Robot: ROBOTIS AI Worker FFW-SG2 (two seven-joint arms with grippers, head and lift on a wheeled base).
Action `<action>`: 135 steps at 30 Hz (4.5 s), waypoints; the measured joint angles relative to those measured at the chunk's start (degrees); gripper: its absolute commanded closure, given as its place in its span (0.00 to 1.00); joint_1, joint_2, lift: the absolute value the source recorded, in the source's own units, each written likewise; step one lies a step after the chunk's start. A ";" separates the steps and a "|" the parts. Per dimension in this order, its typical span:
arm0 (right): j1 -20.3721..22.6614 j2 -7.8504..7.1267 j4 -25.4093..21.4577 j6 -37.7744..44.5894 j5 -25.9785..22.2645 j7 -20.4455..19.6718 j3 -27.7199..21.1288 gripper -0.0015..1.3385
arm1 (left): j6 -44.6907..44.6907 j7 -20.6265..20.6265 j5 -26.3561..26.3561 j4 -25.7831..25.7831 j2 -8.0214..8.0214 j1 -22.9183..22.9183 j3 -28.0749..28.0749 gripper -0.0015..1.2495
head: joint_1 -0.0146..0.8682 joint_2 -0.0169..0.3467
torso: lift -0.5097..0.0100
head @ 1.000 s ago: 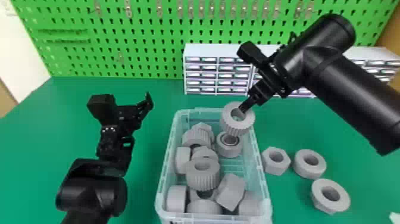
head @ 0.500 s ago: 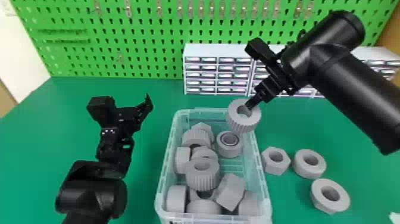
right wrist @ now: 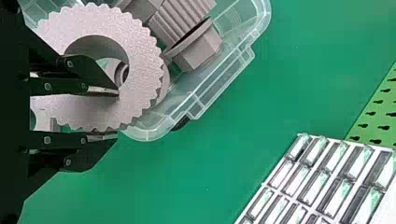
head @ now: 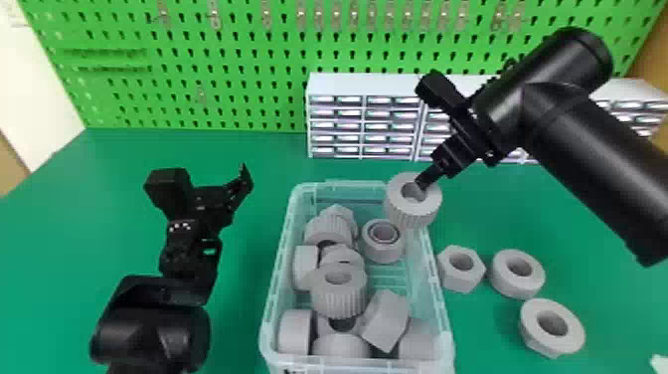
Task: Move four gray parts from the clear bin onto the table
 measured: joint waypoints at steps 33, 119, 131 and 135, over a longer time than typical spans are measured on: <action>1.10 -1.93 -0.03 0.68 5.53 4.57 -3.96 0.73 | 0.02 0.59 -0.38 0.00 0.00 2.14 0.62 0.08 | 0.80 0.24 | 0.88; 10.71 2.01 20.39 -20.23 18.37 -6.83 -42.23 0.73 | 0.53 1.78 0.00 0.71 -0.75 0.49 -2.33 0.08 | 0.80 0.24 | 0.88; 11.14 1.84 21.13 -21.03 17.89 -7.06 -42.39 0.73 | 0.53 1.79 0.00 0.71 -0.81 0.49 -2.38 0.08 | 0.80 0.24 | 0.88; 11.27 1.70 21.26 -21.12 18.31 -7.46 -42.48 0.73 | 0.53 1.79 0.00 0.70 -0.87 0.48 -2.41 0.08 | 0.80 0.24 | 0.88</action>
